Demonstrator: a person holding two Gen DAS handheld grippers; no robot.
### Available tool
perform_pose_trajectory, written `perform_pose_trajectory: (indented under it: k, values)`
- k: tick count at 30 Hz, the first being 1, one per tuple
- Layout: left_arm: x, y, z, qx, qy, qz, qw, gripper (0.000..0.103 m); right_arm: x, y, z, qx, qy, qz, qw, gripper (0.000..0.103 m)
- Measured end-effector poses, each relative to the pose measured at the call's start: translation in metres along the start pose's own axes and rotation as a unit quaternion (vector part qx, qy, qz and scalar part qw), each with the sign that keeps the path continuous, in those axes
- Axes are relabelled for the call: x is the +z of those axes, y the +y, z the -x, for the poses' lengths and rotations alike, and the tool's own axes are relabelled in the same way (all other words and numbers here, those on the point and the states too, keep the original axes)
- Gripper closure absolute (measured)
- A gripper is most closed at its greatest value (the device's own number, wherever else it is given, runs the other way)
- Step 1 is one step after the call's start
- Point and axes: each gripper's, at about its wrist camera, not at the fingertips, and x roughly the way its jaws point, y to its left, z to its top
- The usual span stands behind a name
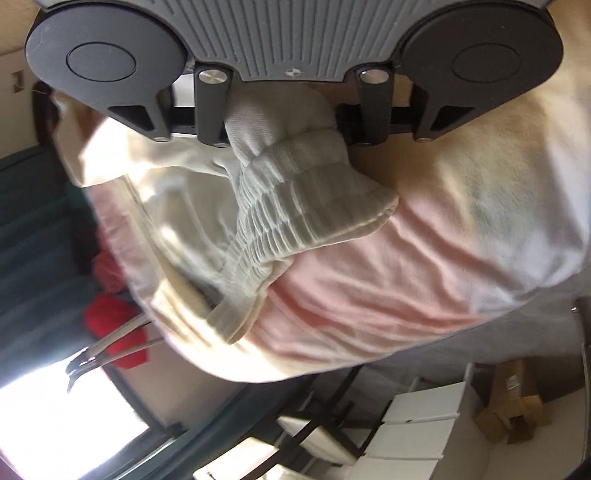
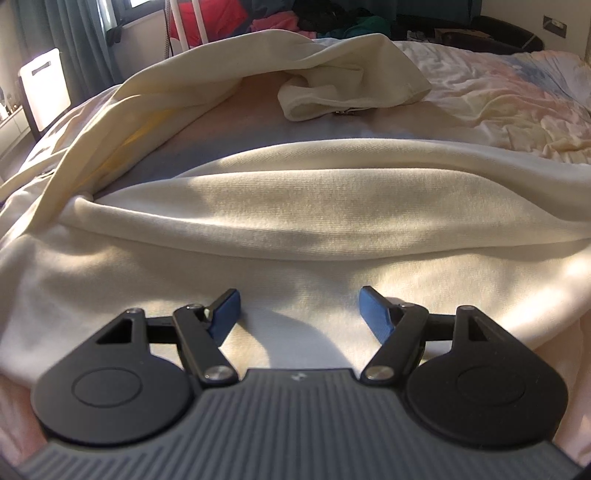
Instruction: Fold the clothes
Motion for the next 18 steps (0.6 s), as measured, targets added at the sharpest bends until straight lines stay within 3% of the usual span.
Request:
perform_pose_trajectory:
  k: [3, 7, 10, 14, 18]
  values:
    - [-0.001, -0.006, 0.009, 0.014, 0.014, -0.049, 0.9986, 0.043, 0.000, 0.001, 0.004, 0.001, 0.002, -0.004, 1.000, 0.030]
    - [0.002, -0.012, 0.038, 0.065, -0.016, -0.135, 0.9886, 0.024, 0.002, 0.001, 0.006, 0.001, -0.003, -0.021, 1.000, 0.030]
    - [0.015, -0.017, 0.054, 0.083, -0.047, -0.175, 0.9799, 0.023, 0.003, 0.005, 0.005, -0.015, -0.015, -0.013, 1.000, 0.030]
    - [0.046, -0.038, 0.044, 0.092, -0.081, -0.211, 0.9697, 0.020, 0.008, 0.014, 0.004, -0.028, -0.052, 0.002, 0.998, 0.030]
    - [0.083, -0.059, -0.010, 0.068, -0.069, -0.208, 0.9732, 0.019, 0.011, 0.029, -0.001, -0.034, -0.086, 0.036, 0.995, 0.030]
